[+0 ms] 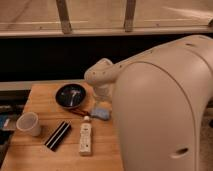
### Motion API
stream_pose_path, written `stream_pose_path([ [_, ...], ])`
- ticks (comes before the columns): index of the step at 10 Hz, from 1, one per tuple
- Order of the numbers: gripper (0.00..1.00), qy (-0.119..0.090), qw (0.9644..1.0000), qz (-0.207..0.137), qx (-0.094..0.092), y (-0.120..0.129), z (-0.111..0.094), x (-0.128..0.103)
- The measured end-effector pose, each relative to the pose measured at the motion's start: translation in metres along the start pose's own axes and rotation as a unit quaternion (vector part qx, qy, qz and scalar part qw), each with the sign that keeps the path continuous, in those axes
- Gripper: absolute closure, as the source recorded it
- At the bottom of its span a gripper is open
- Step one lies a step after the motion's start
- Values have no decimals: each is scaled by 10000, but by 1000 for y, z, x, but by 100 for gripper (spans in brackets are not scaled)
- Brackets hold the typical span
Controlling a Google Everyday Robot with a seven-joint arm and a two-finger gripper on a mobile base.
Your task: Stand the bottle upright
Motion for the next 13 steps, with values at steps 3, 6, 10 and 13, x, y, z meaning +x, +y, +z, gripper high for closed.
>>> stream_pose_path([
  [3,40,-32,9999,-97,-28,9,-3,4],
  [6,40,128,9997,-190,-67,12,3,5],
  [10,40,716,9918,-921,-513,63,28,37],
  [13,40,1004,9854,-1155,-745,84,39,55],
])
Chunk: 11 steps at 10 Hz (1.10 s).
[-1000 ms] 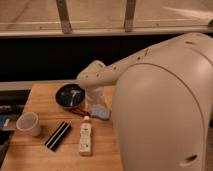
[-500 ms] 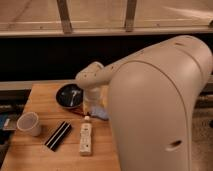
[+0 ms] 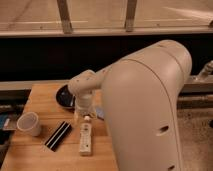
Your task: Stand the bottle upright
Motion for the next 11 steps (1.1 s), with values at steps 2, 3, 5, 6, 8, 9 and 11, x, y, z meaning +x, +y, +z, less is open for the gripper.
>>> stream_pose_path([
  [2,40,79,9999,-46,-64,8,8,2],
  [3,40,79,9999,-59,-44,11,12,0],
  [5,40,52,9999,-24,87,13,20,-8],
  [6,40,25,9998,13,217,13,23,-15],
  [8,40,-29,9987,111,492,9,27,-25],
  [9,40,-50,9976,182,664,4,31,-30],
  [11,40,-41,9955,307,892,-4,40,-37],
])
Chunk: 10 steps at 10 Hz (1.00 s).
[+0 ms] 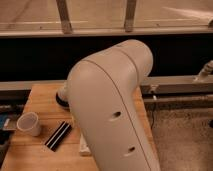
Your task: Stand the bottle upright
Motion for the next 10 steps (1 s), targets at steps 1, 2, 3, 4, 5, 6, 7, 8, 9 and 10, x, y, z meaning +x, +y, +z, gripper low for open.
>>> stream_pose_path([
  [1,40,33,10000,62,68,-3,6,-2],
  [2,40,70,9998,118,111,-5,11,-3],
  [3,40,89,9997,168,144,-8,15,-5],
  [4,40,107,9995,223,170,-11,17,-5],
  [5,40,117,9994,266,189,-13,18,-5],
  [6,40,125,9993,292,199,-13,18,-4],
  [7,40,124,9992,306,208,-14,18,-3],
  [8,40,149,9991,325,212,-15,18,-2],
  [9,40,181,9990,343,210,-15,19,-1],
  [10,40,215,9990,345,199,-15,21,0],
])
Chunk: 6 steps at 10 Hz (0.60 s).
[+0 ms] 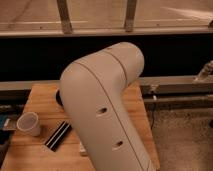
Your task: Stand the bottle upright
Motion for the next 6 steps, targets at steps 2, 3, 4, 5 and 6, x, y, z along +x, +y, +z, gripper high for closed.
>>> stream_pose_path([
  [2,40,63,10000,-30,-31,1,3,2],
  [3,40,86,9999,-40,-46,2,4,2],
  [4,40,104,9999,-49,-62,3,4,3],
  [5,45,114,9999,-57,-73,4,5,3],
  [6,54,120,9999,-69,-73,5,5,4],
])
